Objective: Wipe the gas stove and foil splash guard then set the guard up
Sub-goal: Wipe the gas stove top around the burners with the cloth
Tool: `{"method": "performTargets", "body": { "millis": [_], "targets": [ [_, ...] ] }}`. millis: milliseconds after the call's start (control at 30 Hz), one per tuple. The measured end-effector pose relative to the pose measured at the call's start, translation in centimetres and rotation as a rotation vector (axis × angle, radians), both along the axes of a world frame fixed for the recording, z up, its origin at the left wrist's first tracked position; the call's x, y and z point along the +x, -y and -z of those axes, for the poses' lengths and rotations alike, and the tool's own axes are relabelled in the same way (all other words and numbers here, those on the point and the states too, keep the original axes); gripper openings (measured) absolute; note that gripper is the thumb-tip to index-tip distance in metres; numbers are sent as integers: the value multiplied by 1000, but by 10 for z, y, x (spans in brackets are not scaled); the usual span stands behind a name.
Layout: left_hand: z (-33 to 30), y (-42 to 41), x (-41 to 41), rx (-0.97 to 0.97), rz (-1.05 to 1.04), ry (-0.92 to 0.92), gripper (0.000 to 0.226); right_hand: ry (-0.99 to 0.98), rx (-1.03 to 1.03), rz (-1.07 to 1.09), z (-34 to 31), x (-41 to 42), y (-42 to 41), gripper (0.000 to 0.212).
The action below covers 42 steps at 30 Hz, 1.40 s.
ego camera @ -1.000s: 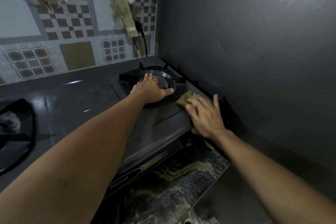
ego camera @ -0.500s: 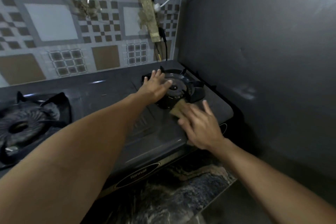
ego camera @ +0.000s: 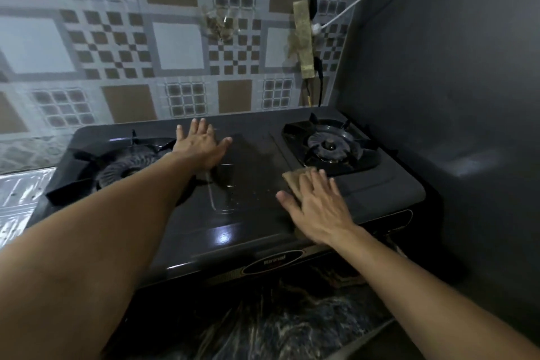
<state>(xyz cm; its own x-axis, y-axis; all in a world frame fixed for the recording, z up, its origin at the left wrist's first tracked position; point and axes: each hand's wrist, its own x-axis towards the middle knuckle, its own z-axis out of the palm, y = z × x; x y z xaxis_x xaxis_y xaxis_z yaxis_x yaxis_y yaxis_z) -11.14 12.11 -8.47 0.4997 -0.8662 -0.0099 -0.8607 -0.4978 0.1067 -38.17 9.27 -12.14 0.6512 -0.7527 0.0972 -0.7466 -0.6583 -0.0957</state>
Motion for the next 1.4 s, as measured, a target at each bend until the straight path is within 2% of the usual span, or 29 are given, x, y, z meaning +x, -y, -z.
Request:
{"method": "performTargets", "body": {
  "millis": [133, 267, 467, 600, 767, 967, 1167, 1333, 1400],
  "targets": [
    [1, -31, 21, 14, -121, 37, 77, -35, -21, 16, 0, 12, -6, 115],
    [9, -44, 29, -18, -195, -73, 80, -45, -32, -71, -6, 17, -10, 112],
    [7, -38, 30, -63, -224, -112, 85, -97, 40, -113, -15, 38, 2, 108],
    [-1, -31, 30, -24, -266, -145, 84, -81, 104, -126, -17, 68, 23, 90],
    [7, -31, 27, -45, -265, -59, 80, -52, 121, -86, -14, 100, 56, 89],
    [14, -32, 29, -82, -238, -95, 81, -8, 178, -55, -16, 126, 87, 89],
    [18, -31, 34, -188, -232, -196, 74, -19, 204, -40, -21, 149, 112, 91],
    [20, -31, 33, -275, -239, -228, 62, -84, 152, -120, -29, 167, 124, 73],
    [21, -30, 34, -289, -249, -234, 58, -78, 130, -141, -25, 171, 129, 72]
  ]
}}
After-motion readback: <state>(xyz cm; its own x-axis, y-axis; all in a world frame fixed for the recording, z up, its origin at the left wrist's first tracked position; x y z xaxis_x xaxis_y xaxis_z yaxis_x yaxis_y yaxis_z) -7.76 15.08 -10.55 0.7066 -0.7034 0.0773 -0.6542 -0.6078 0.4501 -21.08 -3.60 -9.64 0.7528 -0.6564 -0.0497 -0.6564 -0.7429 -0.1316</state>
